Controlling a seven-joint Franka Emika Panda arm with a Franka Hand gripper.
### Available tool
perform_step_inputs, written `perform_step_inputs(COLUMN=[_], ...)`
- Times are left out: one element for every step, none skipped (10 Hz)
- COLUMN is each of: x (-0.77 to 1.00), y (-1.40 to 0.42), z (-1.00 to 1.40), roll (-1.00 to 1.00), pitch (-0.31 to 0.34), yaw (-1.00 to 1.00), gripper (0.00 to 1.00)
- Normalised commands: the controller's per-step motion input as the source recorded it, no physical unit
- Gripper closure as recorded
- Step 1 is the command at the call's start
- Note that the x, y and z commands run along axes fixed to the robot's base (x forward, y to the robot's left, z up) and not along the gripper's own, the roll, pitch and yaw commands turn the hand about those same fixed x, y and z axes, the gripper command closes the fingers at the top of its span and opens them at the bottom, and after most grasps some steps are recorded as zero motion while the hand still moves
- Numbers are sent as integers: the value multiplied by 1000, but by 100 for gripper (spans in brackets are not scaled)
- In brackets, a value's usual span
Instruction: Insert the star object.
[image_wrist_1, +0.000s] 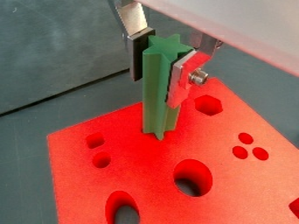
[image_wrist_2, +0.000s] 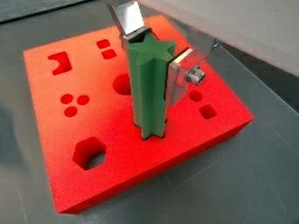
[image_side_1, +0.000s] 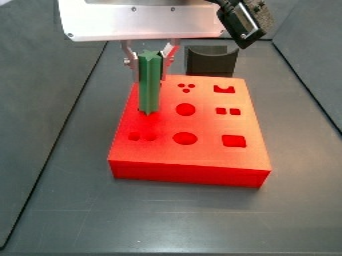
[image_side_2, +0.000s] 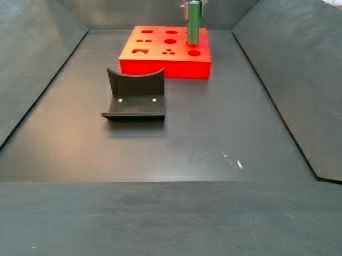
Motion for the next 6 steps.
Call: perform_step_inputs(x=[0, 0, 0, 0, -60, -194], y=[0, -17, 0, 23, 54, 137], z=[-314, -717, -871, -946, -909, -831], roll=[0, -79, -74, -14, -31, -46], pitch=[123, 157, 111, 127, 141, 176], yaw=[-60, -43, 54, 49, 9, 0], gripper=[100, 100, 100, 100, 100, 100])
